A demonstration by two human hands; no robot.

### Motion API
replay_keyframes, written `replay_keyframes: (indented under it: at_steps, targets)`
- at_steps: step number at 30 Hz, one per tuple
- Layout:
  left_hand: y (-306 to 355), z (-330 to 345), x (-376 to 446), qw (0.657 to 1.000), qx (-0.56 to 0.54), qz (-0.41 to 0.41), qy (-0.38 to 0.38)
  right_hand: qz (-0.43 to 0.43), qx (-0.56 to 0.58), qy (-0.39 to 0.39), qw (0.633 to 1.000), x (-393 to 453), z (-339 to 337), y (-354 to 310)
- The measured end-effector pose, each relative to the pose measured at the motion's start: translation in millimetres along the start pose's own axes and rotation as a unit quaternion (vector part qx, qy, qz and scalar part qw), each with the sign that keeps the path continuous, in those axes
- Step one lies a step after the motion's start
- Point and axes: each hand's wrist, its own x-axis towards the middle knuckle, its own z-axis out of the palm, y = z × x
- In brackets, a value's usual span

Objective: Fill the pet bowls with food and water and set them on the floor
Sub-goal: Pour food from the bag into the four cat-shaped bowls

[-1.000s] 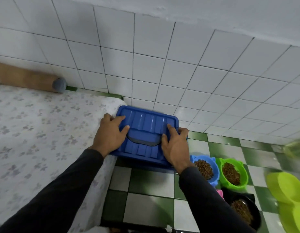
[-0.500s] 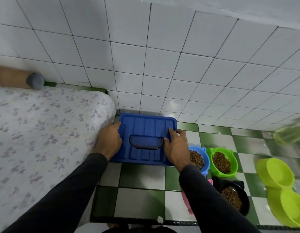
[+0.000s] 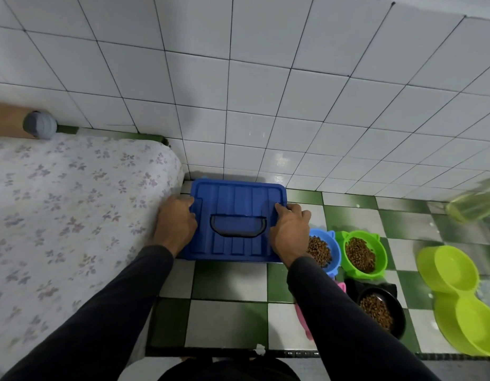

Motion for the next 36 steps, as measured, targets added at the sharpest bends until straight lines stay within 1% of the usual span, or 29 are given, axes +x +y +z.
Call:
replay_keyframes:
  at_steps: [3, 7, 14, 18, 21, 25, 26, 28, 31, 34, 36]
  targets:
    - [-1.3, 2.7, 0.0, 1.0, -0.005, 0.006, 0.001, -0.008, 0.009, -0.012, 1.0, -2.5, 1.7, 7.3]
    - [0.2, 7.1, 0.1, 1.0, 0.002, 0.007, 0.014, 0.003, 0.056, -0.015, 0.998, -1.8, 3.3, 9.4]
    - [-2.7, 11.3, 4.0, 1.0, -0.005, 0.001, 0.021, 0.007, 0.079, -0.036, 0.996, 6.4, 1.5, 16.5]
    - [-2.2, 15.1, 1.9, 0.998, -0.048, 0.021, 0.039, 0.005, 0.084, -0.037, 0.996, 7.6, 4.4, 19.0]
    - [-6.2, 17.7, 1.7, 0.998, -0.051, 0.014, 0.04, 0.01, 0.085, -0.037, 0.996, 8.2, 6.2, 21.2]
    - [-11.6, 25.6, 1.0, 0.987, -0.143, 0.0, 0.072, 0.033, 0.069, -0.048, 0.996, 9.9, 8.0, 20.1]
    - [-12.0, 27.1, 1.2, 0.986, -0.146, -0.007, 0.077, 0.039, 0.072, -0.05, 0.995, 10.4, 8.2, 20.2]
    - [-13.6, 29.4, 2.5, 0.991, -0.121, -0.01, 0.064, 0.049, 0.098, -0.058, 0.992, 11.6, 7.2, 19.5]
    - [-17.3, 30.1, 4.1, 0.992, -0.114, -0.006, 0.046, 0.048, 0.158, -0.061, 0.984, 11.8, 6.3, 19.6]
    - [-19.4, 29.0, 5.6, 0.991, -0.126, -0.005, 0.047, 0.062, 0.14, -0.067, 0.986, 12.8, 4.4, 19.0]
    - [-18.3, 28.6, 6.0, 0.987, -0.151, -0.019, 0.045, 0.063, 0.105, -0.055, 0.991, 14.3, 1.6, 18.1]
